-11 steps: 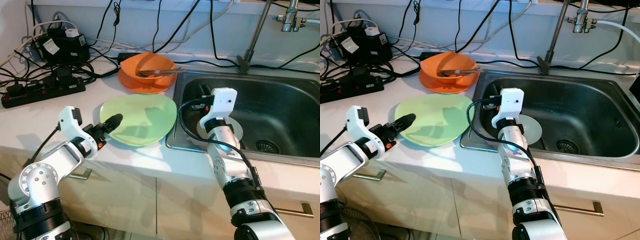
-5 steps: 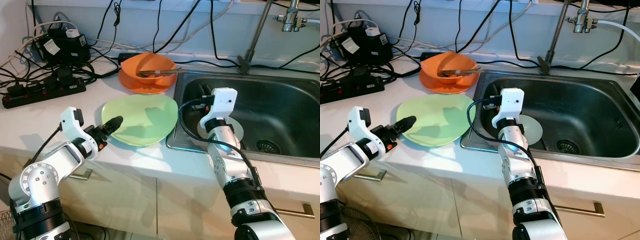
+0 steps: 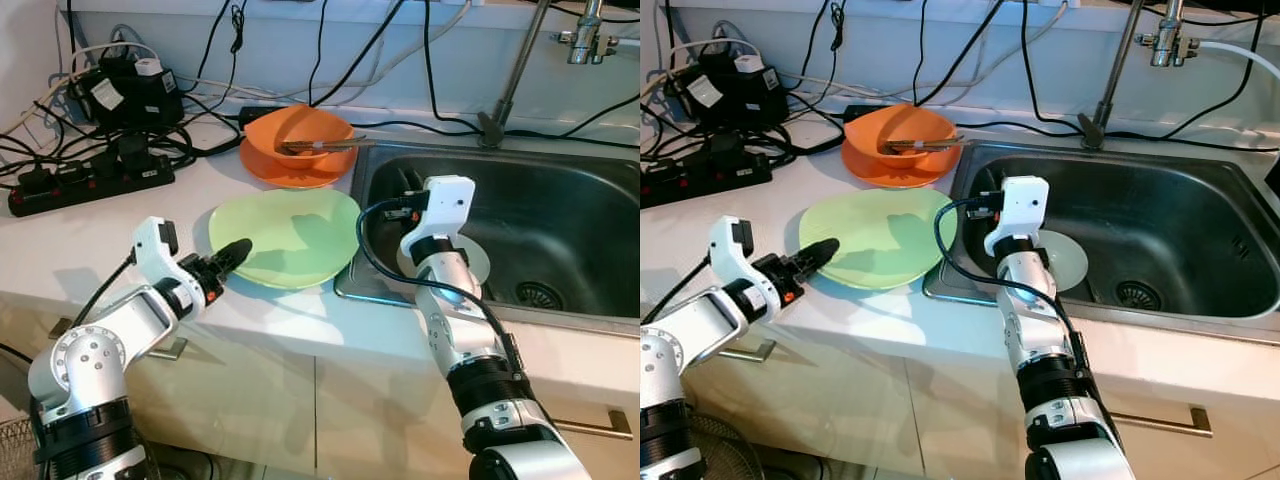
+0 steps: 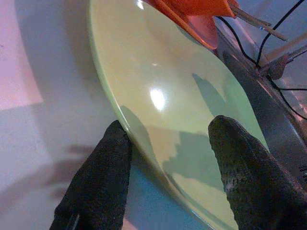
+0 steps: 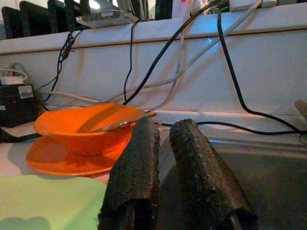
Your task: Kitchen organization
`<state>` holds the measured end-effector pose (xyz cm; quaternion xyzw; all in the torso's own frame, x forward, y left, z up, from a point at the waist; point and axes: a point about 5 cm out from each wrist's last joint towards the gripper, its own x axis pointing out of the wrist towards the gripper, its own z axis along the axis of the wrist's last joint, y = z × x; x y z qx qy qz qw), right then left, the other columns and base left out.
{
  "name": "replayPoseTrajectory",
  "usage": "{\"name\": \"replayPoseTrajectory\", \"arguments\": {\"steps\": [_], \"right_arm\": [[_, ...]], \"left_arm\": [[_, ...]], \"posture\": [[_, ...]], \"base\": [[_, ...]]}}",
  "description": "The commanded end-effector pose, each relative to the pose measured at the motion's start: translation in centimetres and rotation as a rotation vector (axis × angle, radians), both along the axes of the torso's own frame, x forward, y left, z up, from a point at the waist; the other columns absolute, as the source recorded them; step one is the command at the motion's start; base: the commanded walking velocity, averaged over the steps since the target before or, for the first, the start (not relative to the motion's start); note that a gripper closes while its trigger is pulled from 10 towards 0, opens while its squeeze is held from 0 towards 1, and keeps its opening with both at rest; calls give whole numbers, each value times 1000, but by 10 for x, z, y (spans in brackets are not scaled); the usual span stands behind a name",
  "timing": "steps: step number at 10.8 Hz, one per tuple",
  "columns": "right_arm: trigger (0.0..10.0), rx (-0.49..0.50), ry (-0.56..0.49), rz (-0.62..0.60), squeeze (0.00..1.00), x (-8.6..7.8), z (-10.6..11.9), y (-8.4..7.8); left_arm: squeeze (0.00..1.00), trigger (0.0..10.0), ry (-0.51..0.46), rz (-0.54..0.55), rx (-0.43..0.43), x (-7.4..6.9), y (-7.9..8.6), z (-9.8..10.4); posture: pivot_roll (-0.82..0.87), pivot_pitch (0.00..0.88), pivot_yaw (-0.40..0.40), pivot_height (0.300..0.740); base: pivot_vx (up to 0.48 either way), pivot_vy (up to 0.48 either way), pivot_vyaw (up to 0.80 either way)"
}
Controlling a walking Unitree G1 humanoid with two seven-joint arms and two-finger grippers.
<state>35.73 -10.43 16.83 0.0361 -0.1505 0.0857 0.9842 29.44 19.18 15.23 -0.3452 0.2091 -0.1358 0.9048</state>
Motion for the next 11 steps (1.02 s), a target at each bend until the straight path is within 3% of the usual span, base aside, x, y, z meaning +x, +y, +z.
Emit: {"name": "replayPoseTrajectory", "arguments": {"steps": [1, 5, 6, 11], "right_arm": [[10000, -10, 17, -5, 0, -1, -4, -1], [10000, -12, 16, -6, 0, 0, -4, -2], [10000, -12, 17, -7, 0, -1, -4, -2], [10000, -12, 19, -15, 0, 0, -4, -4]], "left_arm": [[0, 10000, 185, -69, -11, -9, -16, -37], [0, 10000, 216, -84, -14, -7, -22, -45], [0, 0, 214, -77, -15, -5, -23, -45], [0, 0, 195, -75, -19, -4, -21, -43]], "posture": [[217, 0, 41, 740], [214, 0, 42, 740], [213, 0, 44, 740], [216, 0, 42, 740]], "base": [[0, 0, 0], [0, 0, 0], [0, 0, 0], [0, 0, 0]]}}
